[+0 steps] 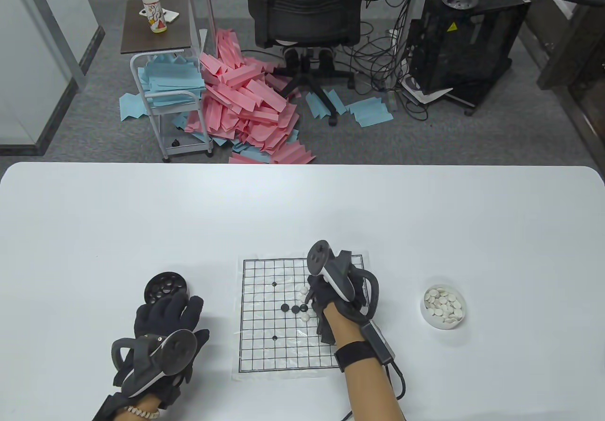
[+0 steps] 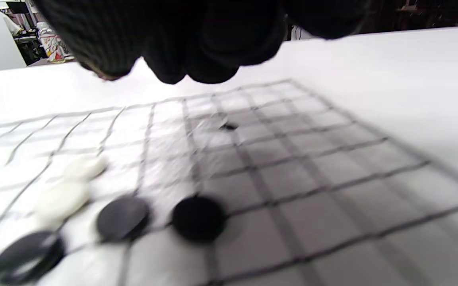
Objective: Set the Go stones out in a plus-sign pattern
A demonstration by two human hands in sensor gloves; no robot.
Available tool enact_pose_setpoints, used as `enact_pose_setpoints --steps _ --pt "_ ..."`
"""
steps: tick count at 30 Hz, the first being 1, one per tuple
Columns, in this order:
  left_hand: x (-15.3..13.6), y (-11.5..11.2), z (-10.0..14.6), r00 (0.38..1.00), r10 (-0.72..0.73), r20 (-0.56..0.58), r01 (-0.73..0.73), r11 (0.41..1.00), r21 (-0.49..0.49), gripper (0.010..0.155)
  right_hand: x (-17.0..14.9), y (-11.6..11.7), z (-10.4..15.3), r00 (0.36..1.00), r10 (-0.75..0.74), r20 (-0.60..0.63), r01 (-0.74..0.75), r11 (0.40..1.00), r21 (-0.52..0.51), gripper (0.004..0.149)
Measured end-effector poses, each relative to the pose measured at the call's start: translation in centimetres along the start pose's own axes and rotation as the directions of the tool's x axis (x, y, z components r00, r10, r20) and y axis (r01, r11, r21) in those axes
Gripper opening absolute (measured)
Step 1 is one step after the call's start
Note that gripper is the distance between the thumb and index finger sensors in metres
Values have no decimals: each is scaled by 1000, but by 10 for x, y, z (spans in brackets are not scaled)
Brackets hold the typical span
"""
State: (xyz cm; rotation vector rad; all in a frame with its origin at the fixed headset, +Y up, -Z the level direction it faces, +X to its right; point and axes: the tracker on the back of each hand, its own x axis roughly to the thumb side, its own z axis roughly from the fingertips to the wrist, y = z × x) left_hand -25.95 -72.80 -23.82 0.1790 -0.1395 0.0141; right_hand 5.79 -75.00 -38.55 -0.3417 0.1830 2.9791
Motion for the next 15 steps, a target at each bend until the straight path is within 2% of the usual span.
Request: enact_pose_setpoints --steps 4,9,15 --pt "0 0 0 1000 0 1 0 1000 -1 72 -26 -24 0 999 23 -34 -25 998 -61 49" --pt "1 0 0 1000 0 1 0 1000 -1 72 -74 -56 2 992 55 -115 -69 990 -121 49" --pt "0 0 0 1000 -1 -1 1 1000 -4 72 -130 -74 4 972 84 -220 -111 987 -114 50"
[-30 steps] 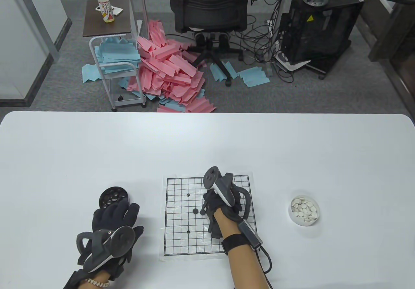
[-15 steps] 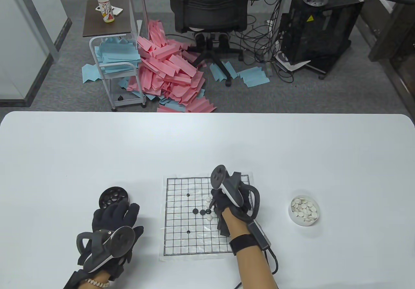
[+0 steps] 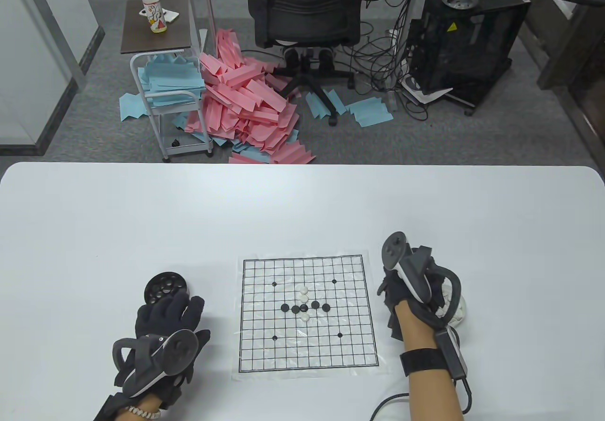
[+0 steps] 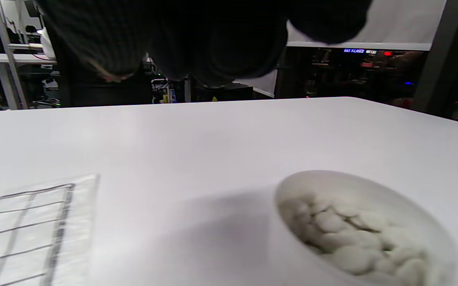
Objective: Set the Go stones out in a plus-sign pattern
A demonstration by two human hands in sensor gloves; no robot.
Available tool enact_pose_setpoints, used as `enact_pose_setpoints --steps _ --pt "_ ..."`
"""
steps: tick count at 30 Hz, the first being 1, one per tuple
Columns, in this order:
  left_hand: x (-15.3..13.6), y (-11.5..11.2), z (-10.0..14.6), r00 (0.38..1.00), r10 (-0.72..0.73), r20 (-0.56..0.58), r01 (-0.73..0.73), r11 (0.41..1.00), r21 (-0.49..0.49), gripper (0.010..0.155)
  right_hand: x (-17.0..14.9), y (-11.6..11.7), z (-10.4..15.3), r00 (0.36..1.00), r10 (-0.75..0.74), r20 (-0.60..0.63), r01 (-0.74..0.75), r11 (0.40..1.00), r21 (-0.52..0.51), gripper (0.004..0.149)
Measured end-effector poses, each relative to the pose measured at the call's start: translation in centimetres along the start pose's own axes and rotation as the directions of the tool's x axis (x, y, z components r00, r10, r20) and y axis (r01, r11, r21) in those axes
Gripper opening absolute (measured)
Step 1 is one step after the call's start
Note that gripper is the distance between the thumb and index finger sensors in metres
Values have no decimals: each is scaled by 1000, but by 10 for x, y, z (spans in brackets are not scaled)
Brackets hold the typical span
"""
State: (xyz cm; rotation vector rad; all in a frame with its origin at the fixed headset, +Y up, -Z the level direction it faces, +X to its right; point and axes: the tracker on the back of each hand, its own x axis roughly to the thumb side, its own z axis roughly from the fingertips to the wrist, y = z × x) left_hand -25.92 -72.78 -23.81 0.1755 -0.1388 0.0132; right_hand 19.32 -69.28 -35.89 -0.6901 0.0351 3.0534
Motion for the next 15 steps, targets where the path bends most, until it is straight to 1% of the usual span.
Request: enact_pose_setpoints --steps 3,4,7,11,15 --pt "0 0 0 1000 2 -3 -2 1000 -2 72 -21 2 -4 999 30 -38 -29 1000 9 50" --pt "0 0 0 1000 2 -3 -2 1000 -2 72 -30 4 -5 997 55 -54 -54 998 22 49" --pt "0 0 0 1000 2 -3 -2 1000 -3 72 -46 14 -8 991 116 -70 -112 992 56 48" --pt "1 0 0 1000 1 -2 -1 1000 -5 72 -58 31 -9 981 182 -68 -173 978 112 45" --pt "1 0 0 1000 2 -2 -2 1000 -6 72 -64 47 -10 981 188 -57 -178 973 150 47"
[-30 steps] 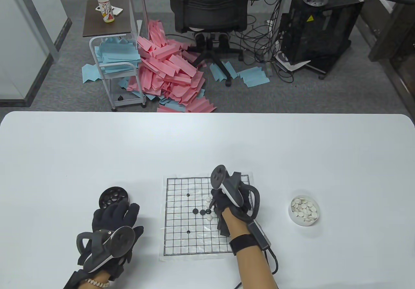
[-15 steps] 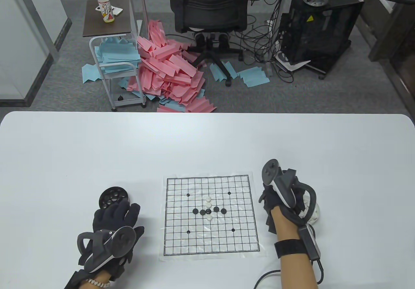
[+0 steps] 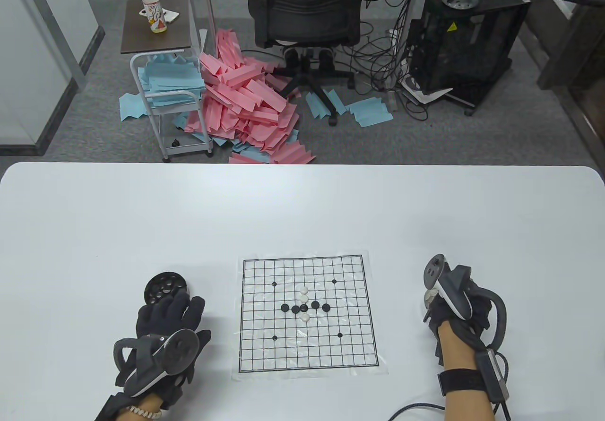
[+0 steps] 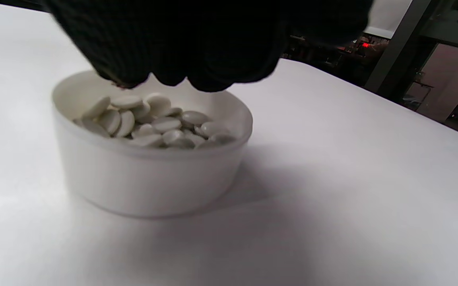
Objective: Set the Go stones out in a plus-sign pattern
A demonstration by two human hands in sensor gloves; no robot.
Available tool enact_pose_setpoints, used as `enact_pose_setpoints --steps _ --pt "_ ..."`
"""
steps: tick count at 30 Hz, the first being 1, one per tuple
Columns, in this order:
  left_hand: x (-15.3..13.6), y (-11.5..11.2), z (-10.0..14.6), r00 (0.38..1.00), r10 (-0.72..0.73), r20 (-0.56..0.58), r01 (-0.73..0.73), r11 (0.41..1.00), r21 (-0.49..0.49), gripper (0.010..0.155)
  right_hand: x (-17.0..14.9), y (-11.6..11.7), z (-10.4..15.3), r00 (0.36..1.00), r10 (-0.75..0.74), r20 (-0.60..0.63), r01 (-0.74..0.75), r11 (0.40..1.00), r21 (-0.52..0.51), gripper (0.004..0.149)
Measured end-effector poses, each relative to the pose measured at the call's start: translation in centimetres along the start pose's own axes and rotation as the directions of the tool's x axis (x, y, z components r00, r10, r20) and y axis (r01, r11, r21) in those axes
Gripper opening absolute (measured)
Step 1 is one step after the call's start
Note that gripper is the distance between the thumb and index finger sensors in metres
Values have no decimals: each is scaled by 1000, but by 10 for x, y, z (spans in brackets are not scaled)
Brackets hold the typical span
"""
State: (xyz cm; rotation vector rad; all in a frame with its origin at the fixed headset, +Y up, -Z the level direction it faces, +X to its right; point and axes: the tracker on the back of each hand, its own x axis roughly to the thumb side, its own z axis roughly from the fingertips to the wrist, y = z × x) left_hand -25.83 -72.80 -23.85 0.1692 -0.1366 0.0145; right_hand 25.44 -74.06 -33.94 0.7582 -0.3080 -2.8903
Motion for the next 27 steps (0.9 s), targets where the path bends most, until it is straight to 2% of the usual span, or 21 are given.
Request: enact_pose_setpoints --steps 8,15,27 --pt "0 0 0 1000 1 -4 -1 1000 -5 72 2 20 -7 1000 15 8 -15 1000 18 44" --pt "0 0 0 1000 3 -6 -3 1000 -6 72 7 25 -9 999 35 0 -35 999 -3 38" --pt "-1 0 -1 1000 4 -6 -4 1000 -3 72 11 30 -7 997 74 7 -73 994 -81 36"
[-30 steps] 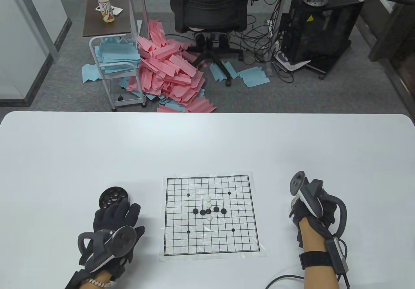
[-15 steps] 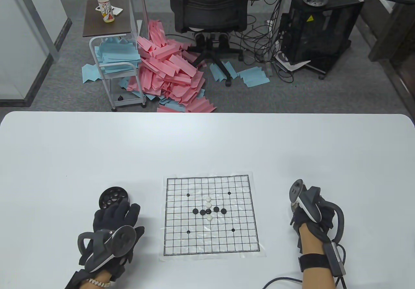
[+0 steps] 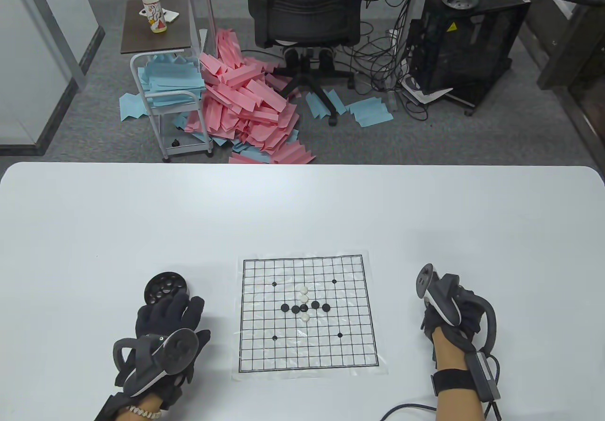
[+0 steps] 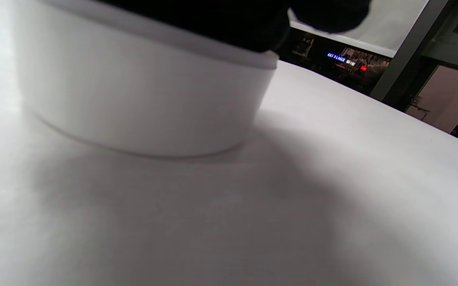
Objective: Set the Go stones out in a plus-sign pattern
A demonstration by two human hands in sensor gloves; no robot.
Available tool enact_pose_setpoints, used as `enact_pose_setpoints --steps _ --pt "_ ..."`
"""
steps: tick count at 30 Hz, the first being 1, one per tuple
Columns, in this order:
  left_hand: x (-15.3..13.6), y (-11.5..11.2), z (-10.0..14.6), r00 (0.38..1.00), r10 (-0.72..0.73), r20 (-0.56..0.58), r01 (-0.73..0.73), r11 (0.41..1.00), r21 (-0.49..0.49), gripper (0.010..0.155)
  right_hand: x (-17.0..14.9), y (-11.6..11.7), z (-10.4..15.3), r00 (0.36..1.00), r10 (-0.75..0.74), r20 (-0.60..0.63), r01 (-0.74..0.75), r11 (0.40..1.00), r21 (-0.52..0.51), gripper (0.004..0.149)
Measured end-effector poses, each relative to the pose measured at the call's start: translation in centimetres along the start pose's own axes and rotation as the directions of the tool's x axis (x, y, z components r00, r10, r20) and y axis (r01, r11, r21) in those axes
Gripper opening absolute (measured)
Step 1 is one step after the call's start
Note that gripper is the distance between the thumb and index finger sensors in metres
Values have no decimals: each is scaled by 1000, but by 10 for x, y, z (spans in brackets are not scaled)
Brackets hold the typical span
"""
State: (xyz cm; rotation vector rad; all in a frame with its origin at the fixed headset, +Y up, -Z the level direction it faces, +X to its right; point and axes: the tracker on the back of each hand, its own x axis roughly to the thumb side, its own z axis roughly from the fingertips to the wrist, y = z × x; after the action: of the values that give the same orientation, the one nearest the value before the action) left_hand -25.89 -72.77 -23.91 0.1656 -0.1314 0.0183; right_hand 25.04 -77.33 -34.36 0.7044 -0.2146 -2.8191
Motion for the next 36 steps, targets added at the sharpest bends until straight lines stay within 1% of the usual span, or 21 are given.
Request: enact_pose_setpoints --steps 3,5,8,10,13,15,17,20,24,28,31,36 --pt "0 0 0 1000 1 0 -1 1000 1 72 -5 -3 0 1000 -23 -6 23 1000 -22 36" --pt "0 0 0 1000 1 0 -1 1000 1 72 -8 -8 1 998 -65 -8 64 998 -29 36" --pt "0 0 0 1000 1 0 -1 1000 0 72 -11 -21 6 990 -141 6 141 988 -67 37" --pt "0 0 0 1000 2 0 -2 1000 0 72 -7 -32 11 983 -180 40 183 980 -84 37" --pt "0 0 0 1000 1 1 -1 1000 0 72 8 -48 24 963 -240 123 253 962 -102 37" --pt "0 0 0 1000 0 1 0 1000 1 72 22 -56 33 945 -272 180 292 952 -95 37" --pt "0 0 0 1000 0 1 0 1000 1 72 37 -63 44 923 -300 239 327 942 -78 37" --pt "0 0 0 1000 0 3 0 1000 3 72 63 -68 61 881 -349 320 375 927 -22 37" --pt "0 0 0 1000 1 3 -1 1000 4 72 93 -65 80 830 -391 398 401 914 62 37" --pt "0 0 0 1000 2 3 -2 1000 5 72 126 -52 101 786 -423 451 393 905 165 37" --pt "0 0 0 1000 1 4 -1 1000 6 72 141 -45 112 775 -418 474 375 908 188 37" --pt "0 1 1 1000 1 6 -1 1000 7 72 161 -31 128 783 -375 497 324 927 190 37"
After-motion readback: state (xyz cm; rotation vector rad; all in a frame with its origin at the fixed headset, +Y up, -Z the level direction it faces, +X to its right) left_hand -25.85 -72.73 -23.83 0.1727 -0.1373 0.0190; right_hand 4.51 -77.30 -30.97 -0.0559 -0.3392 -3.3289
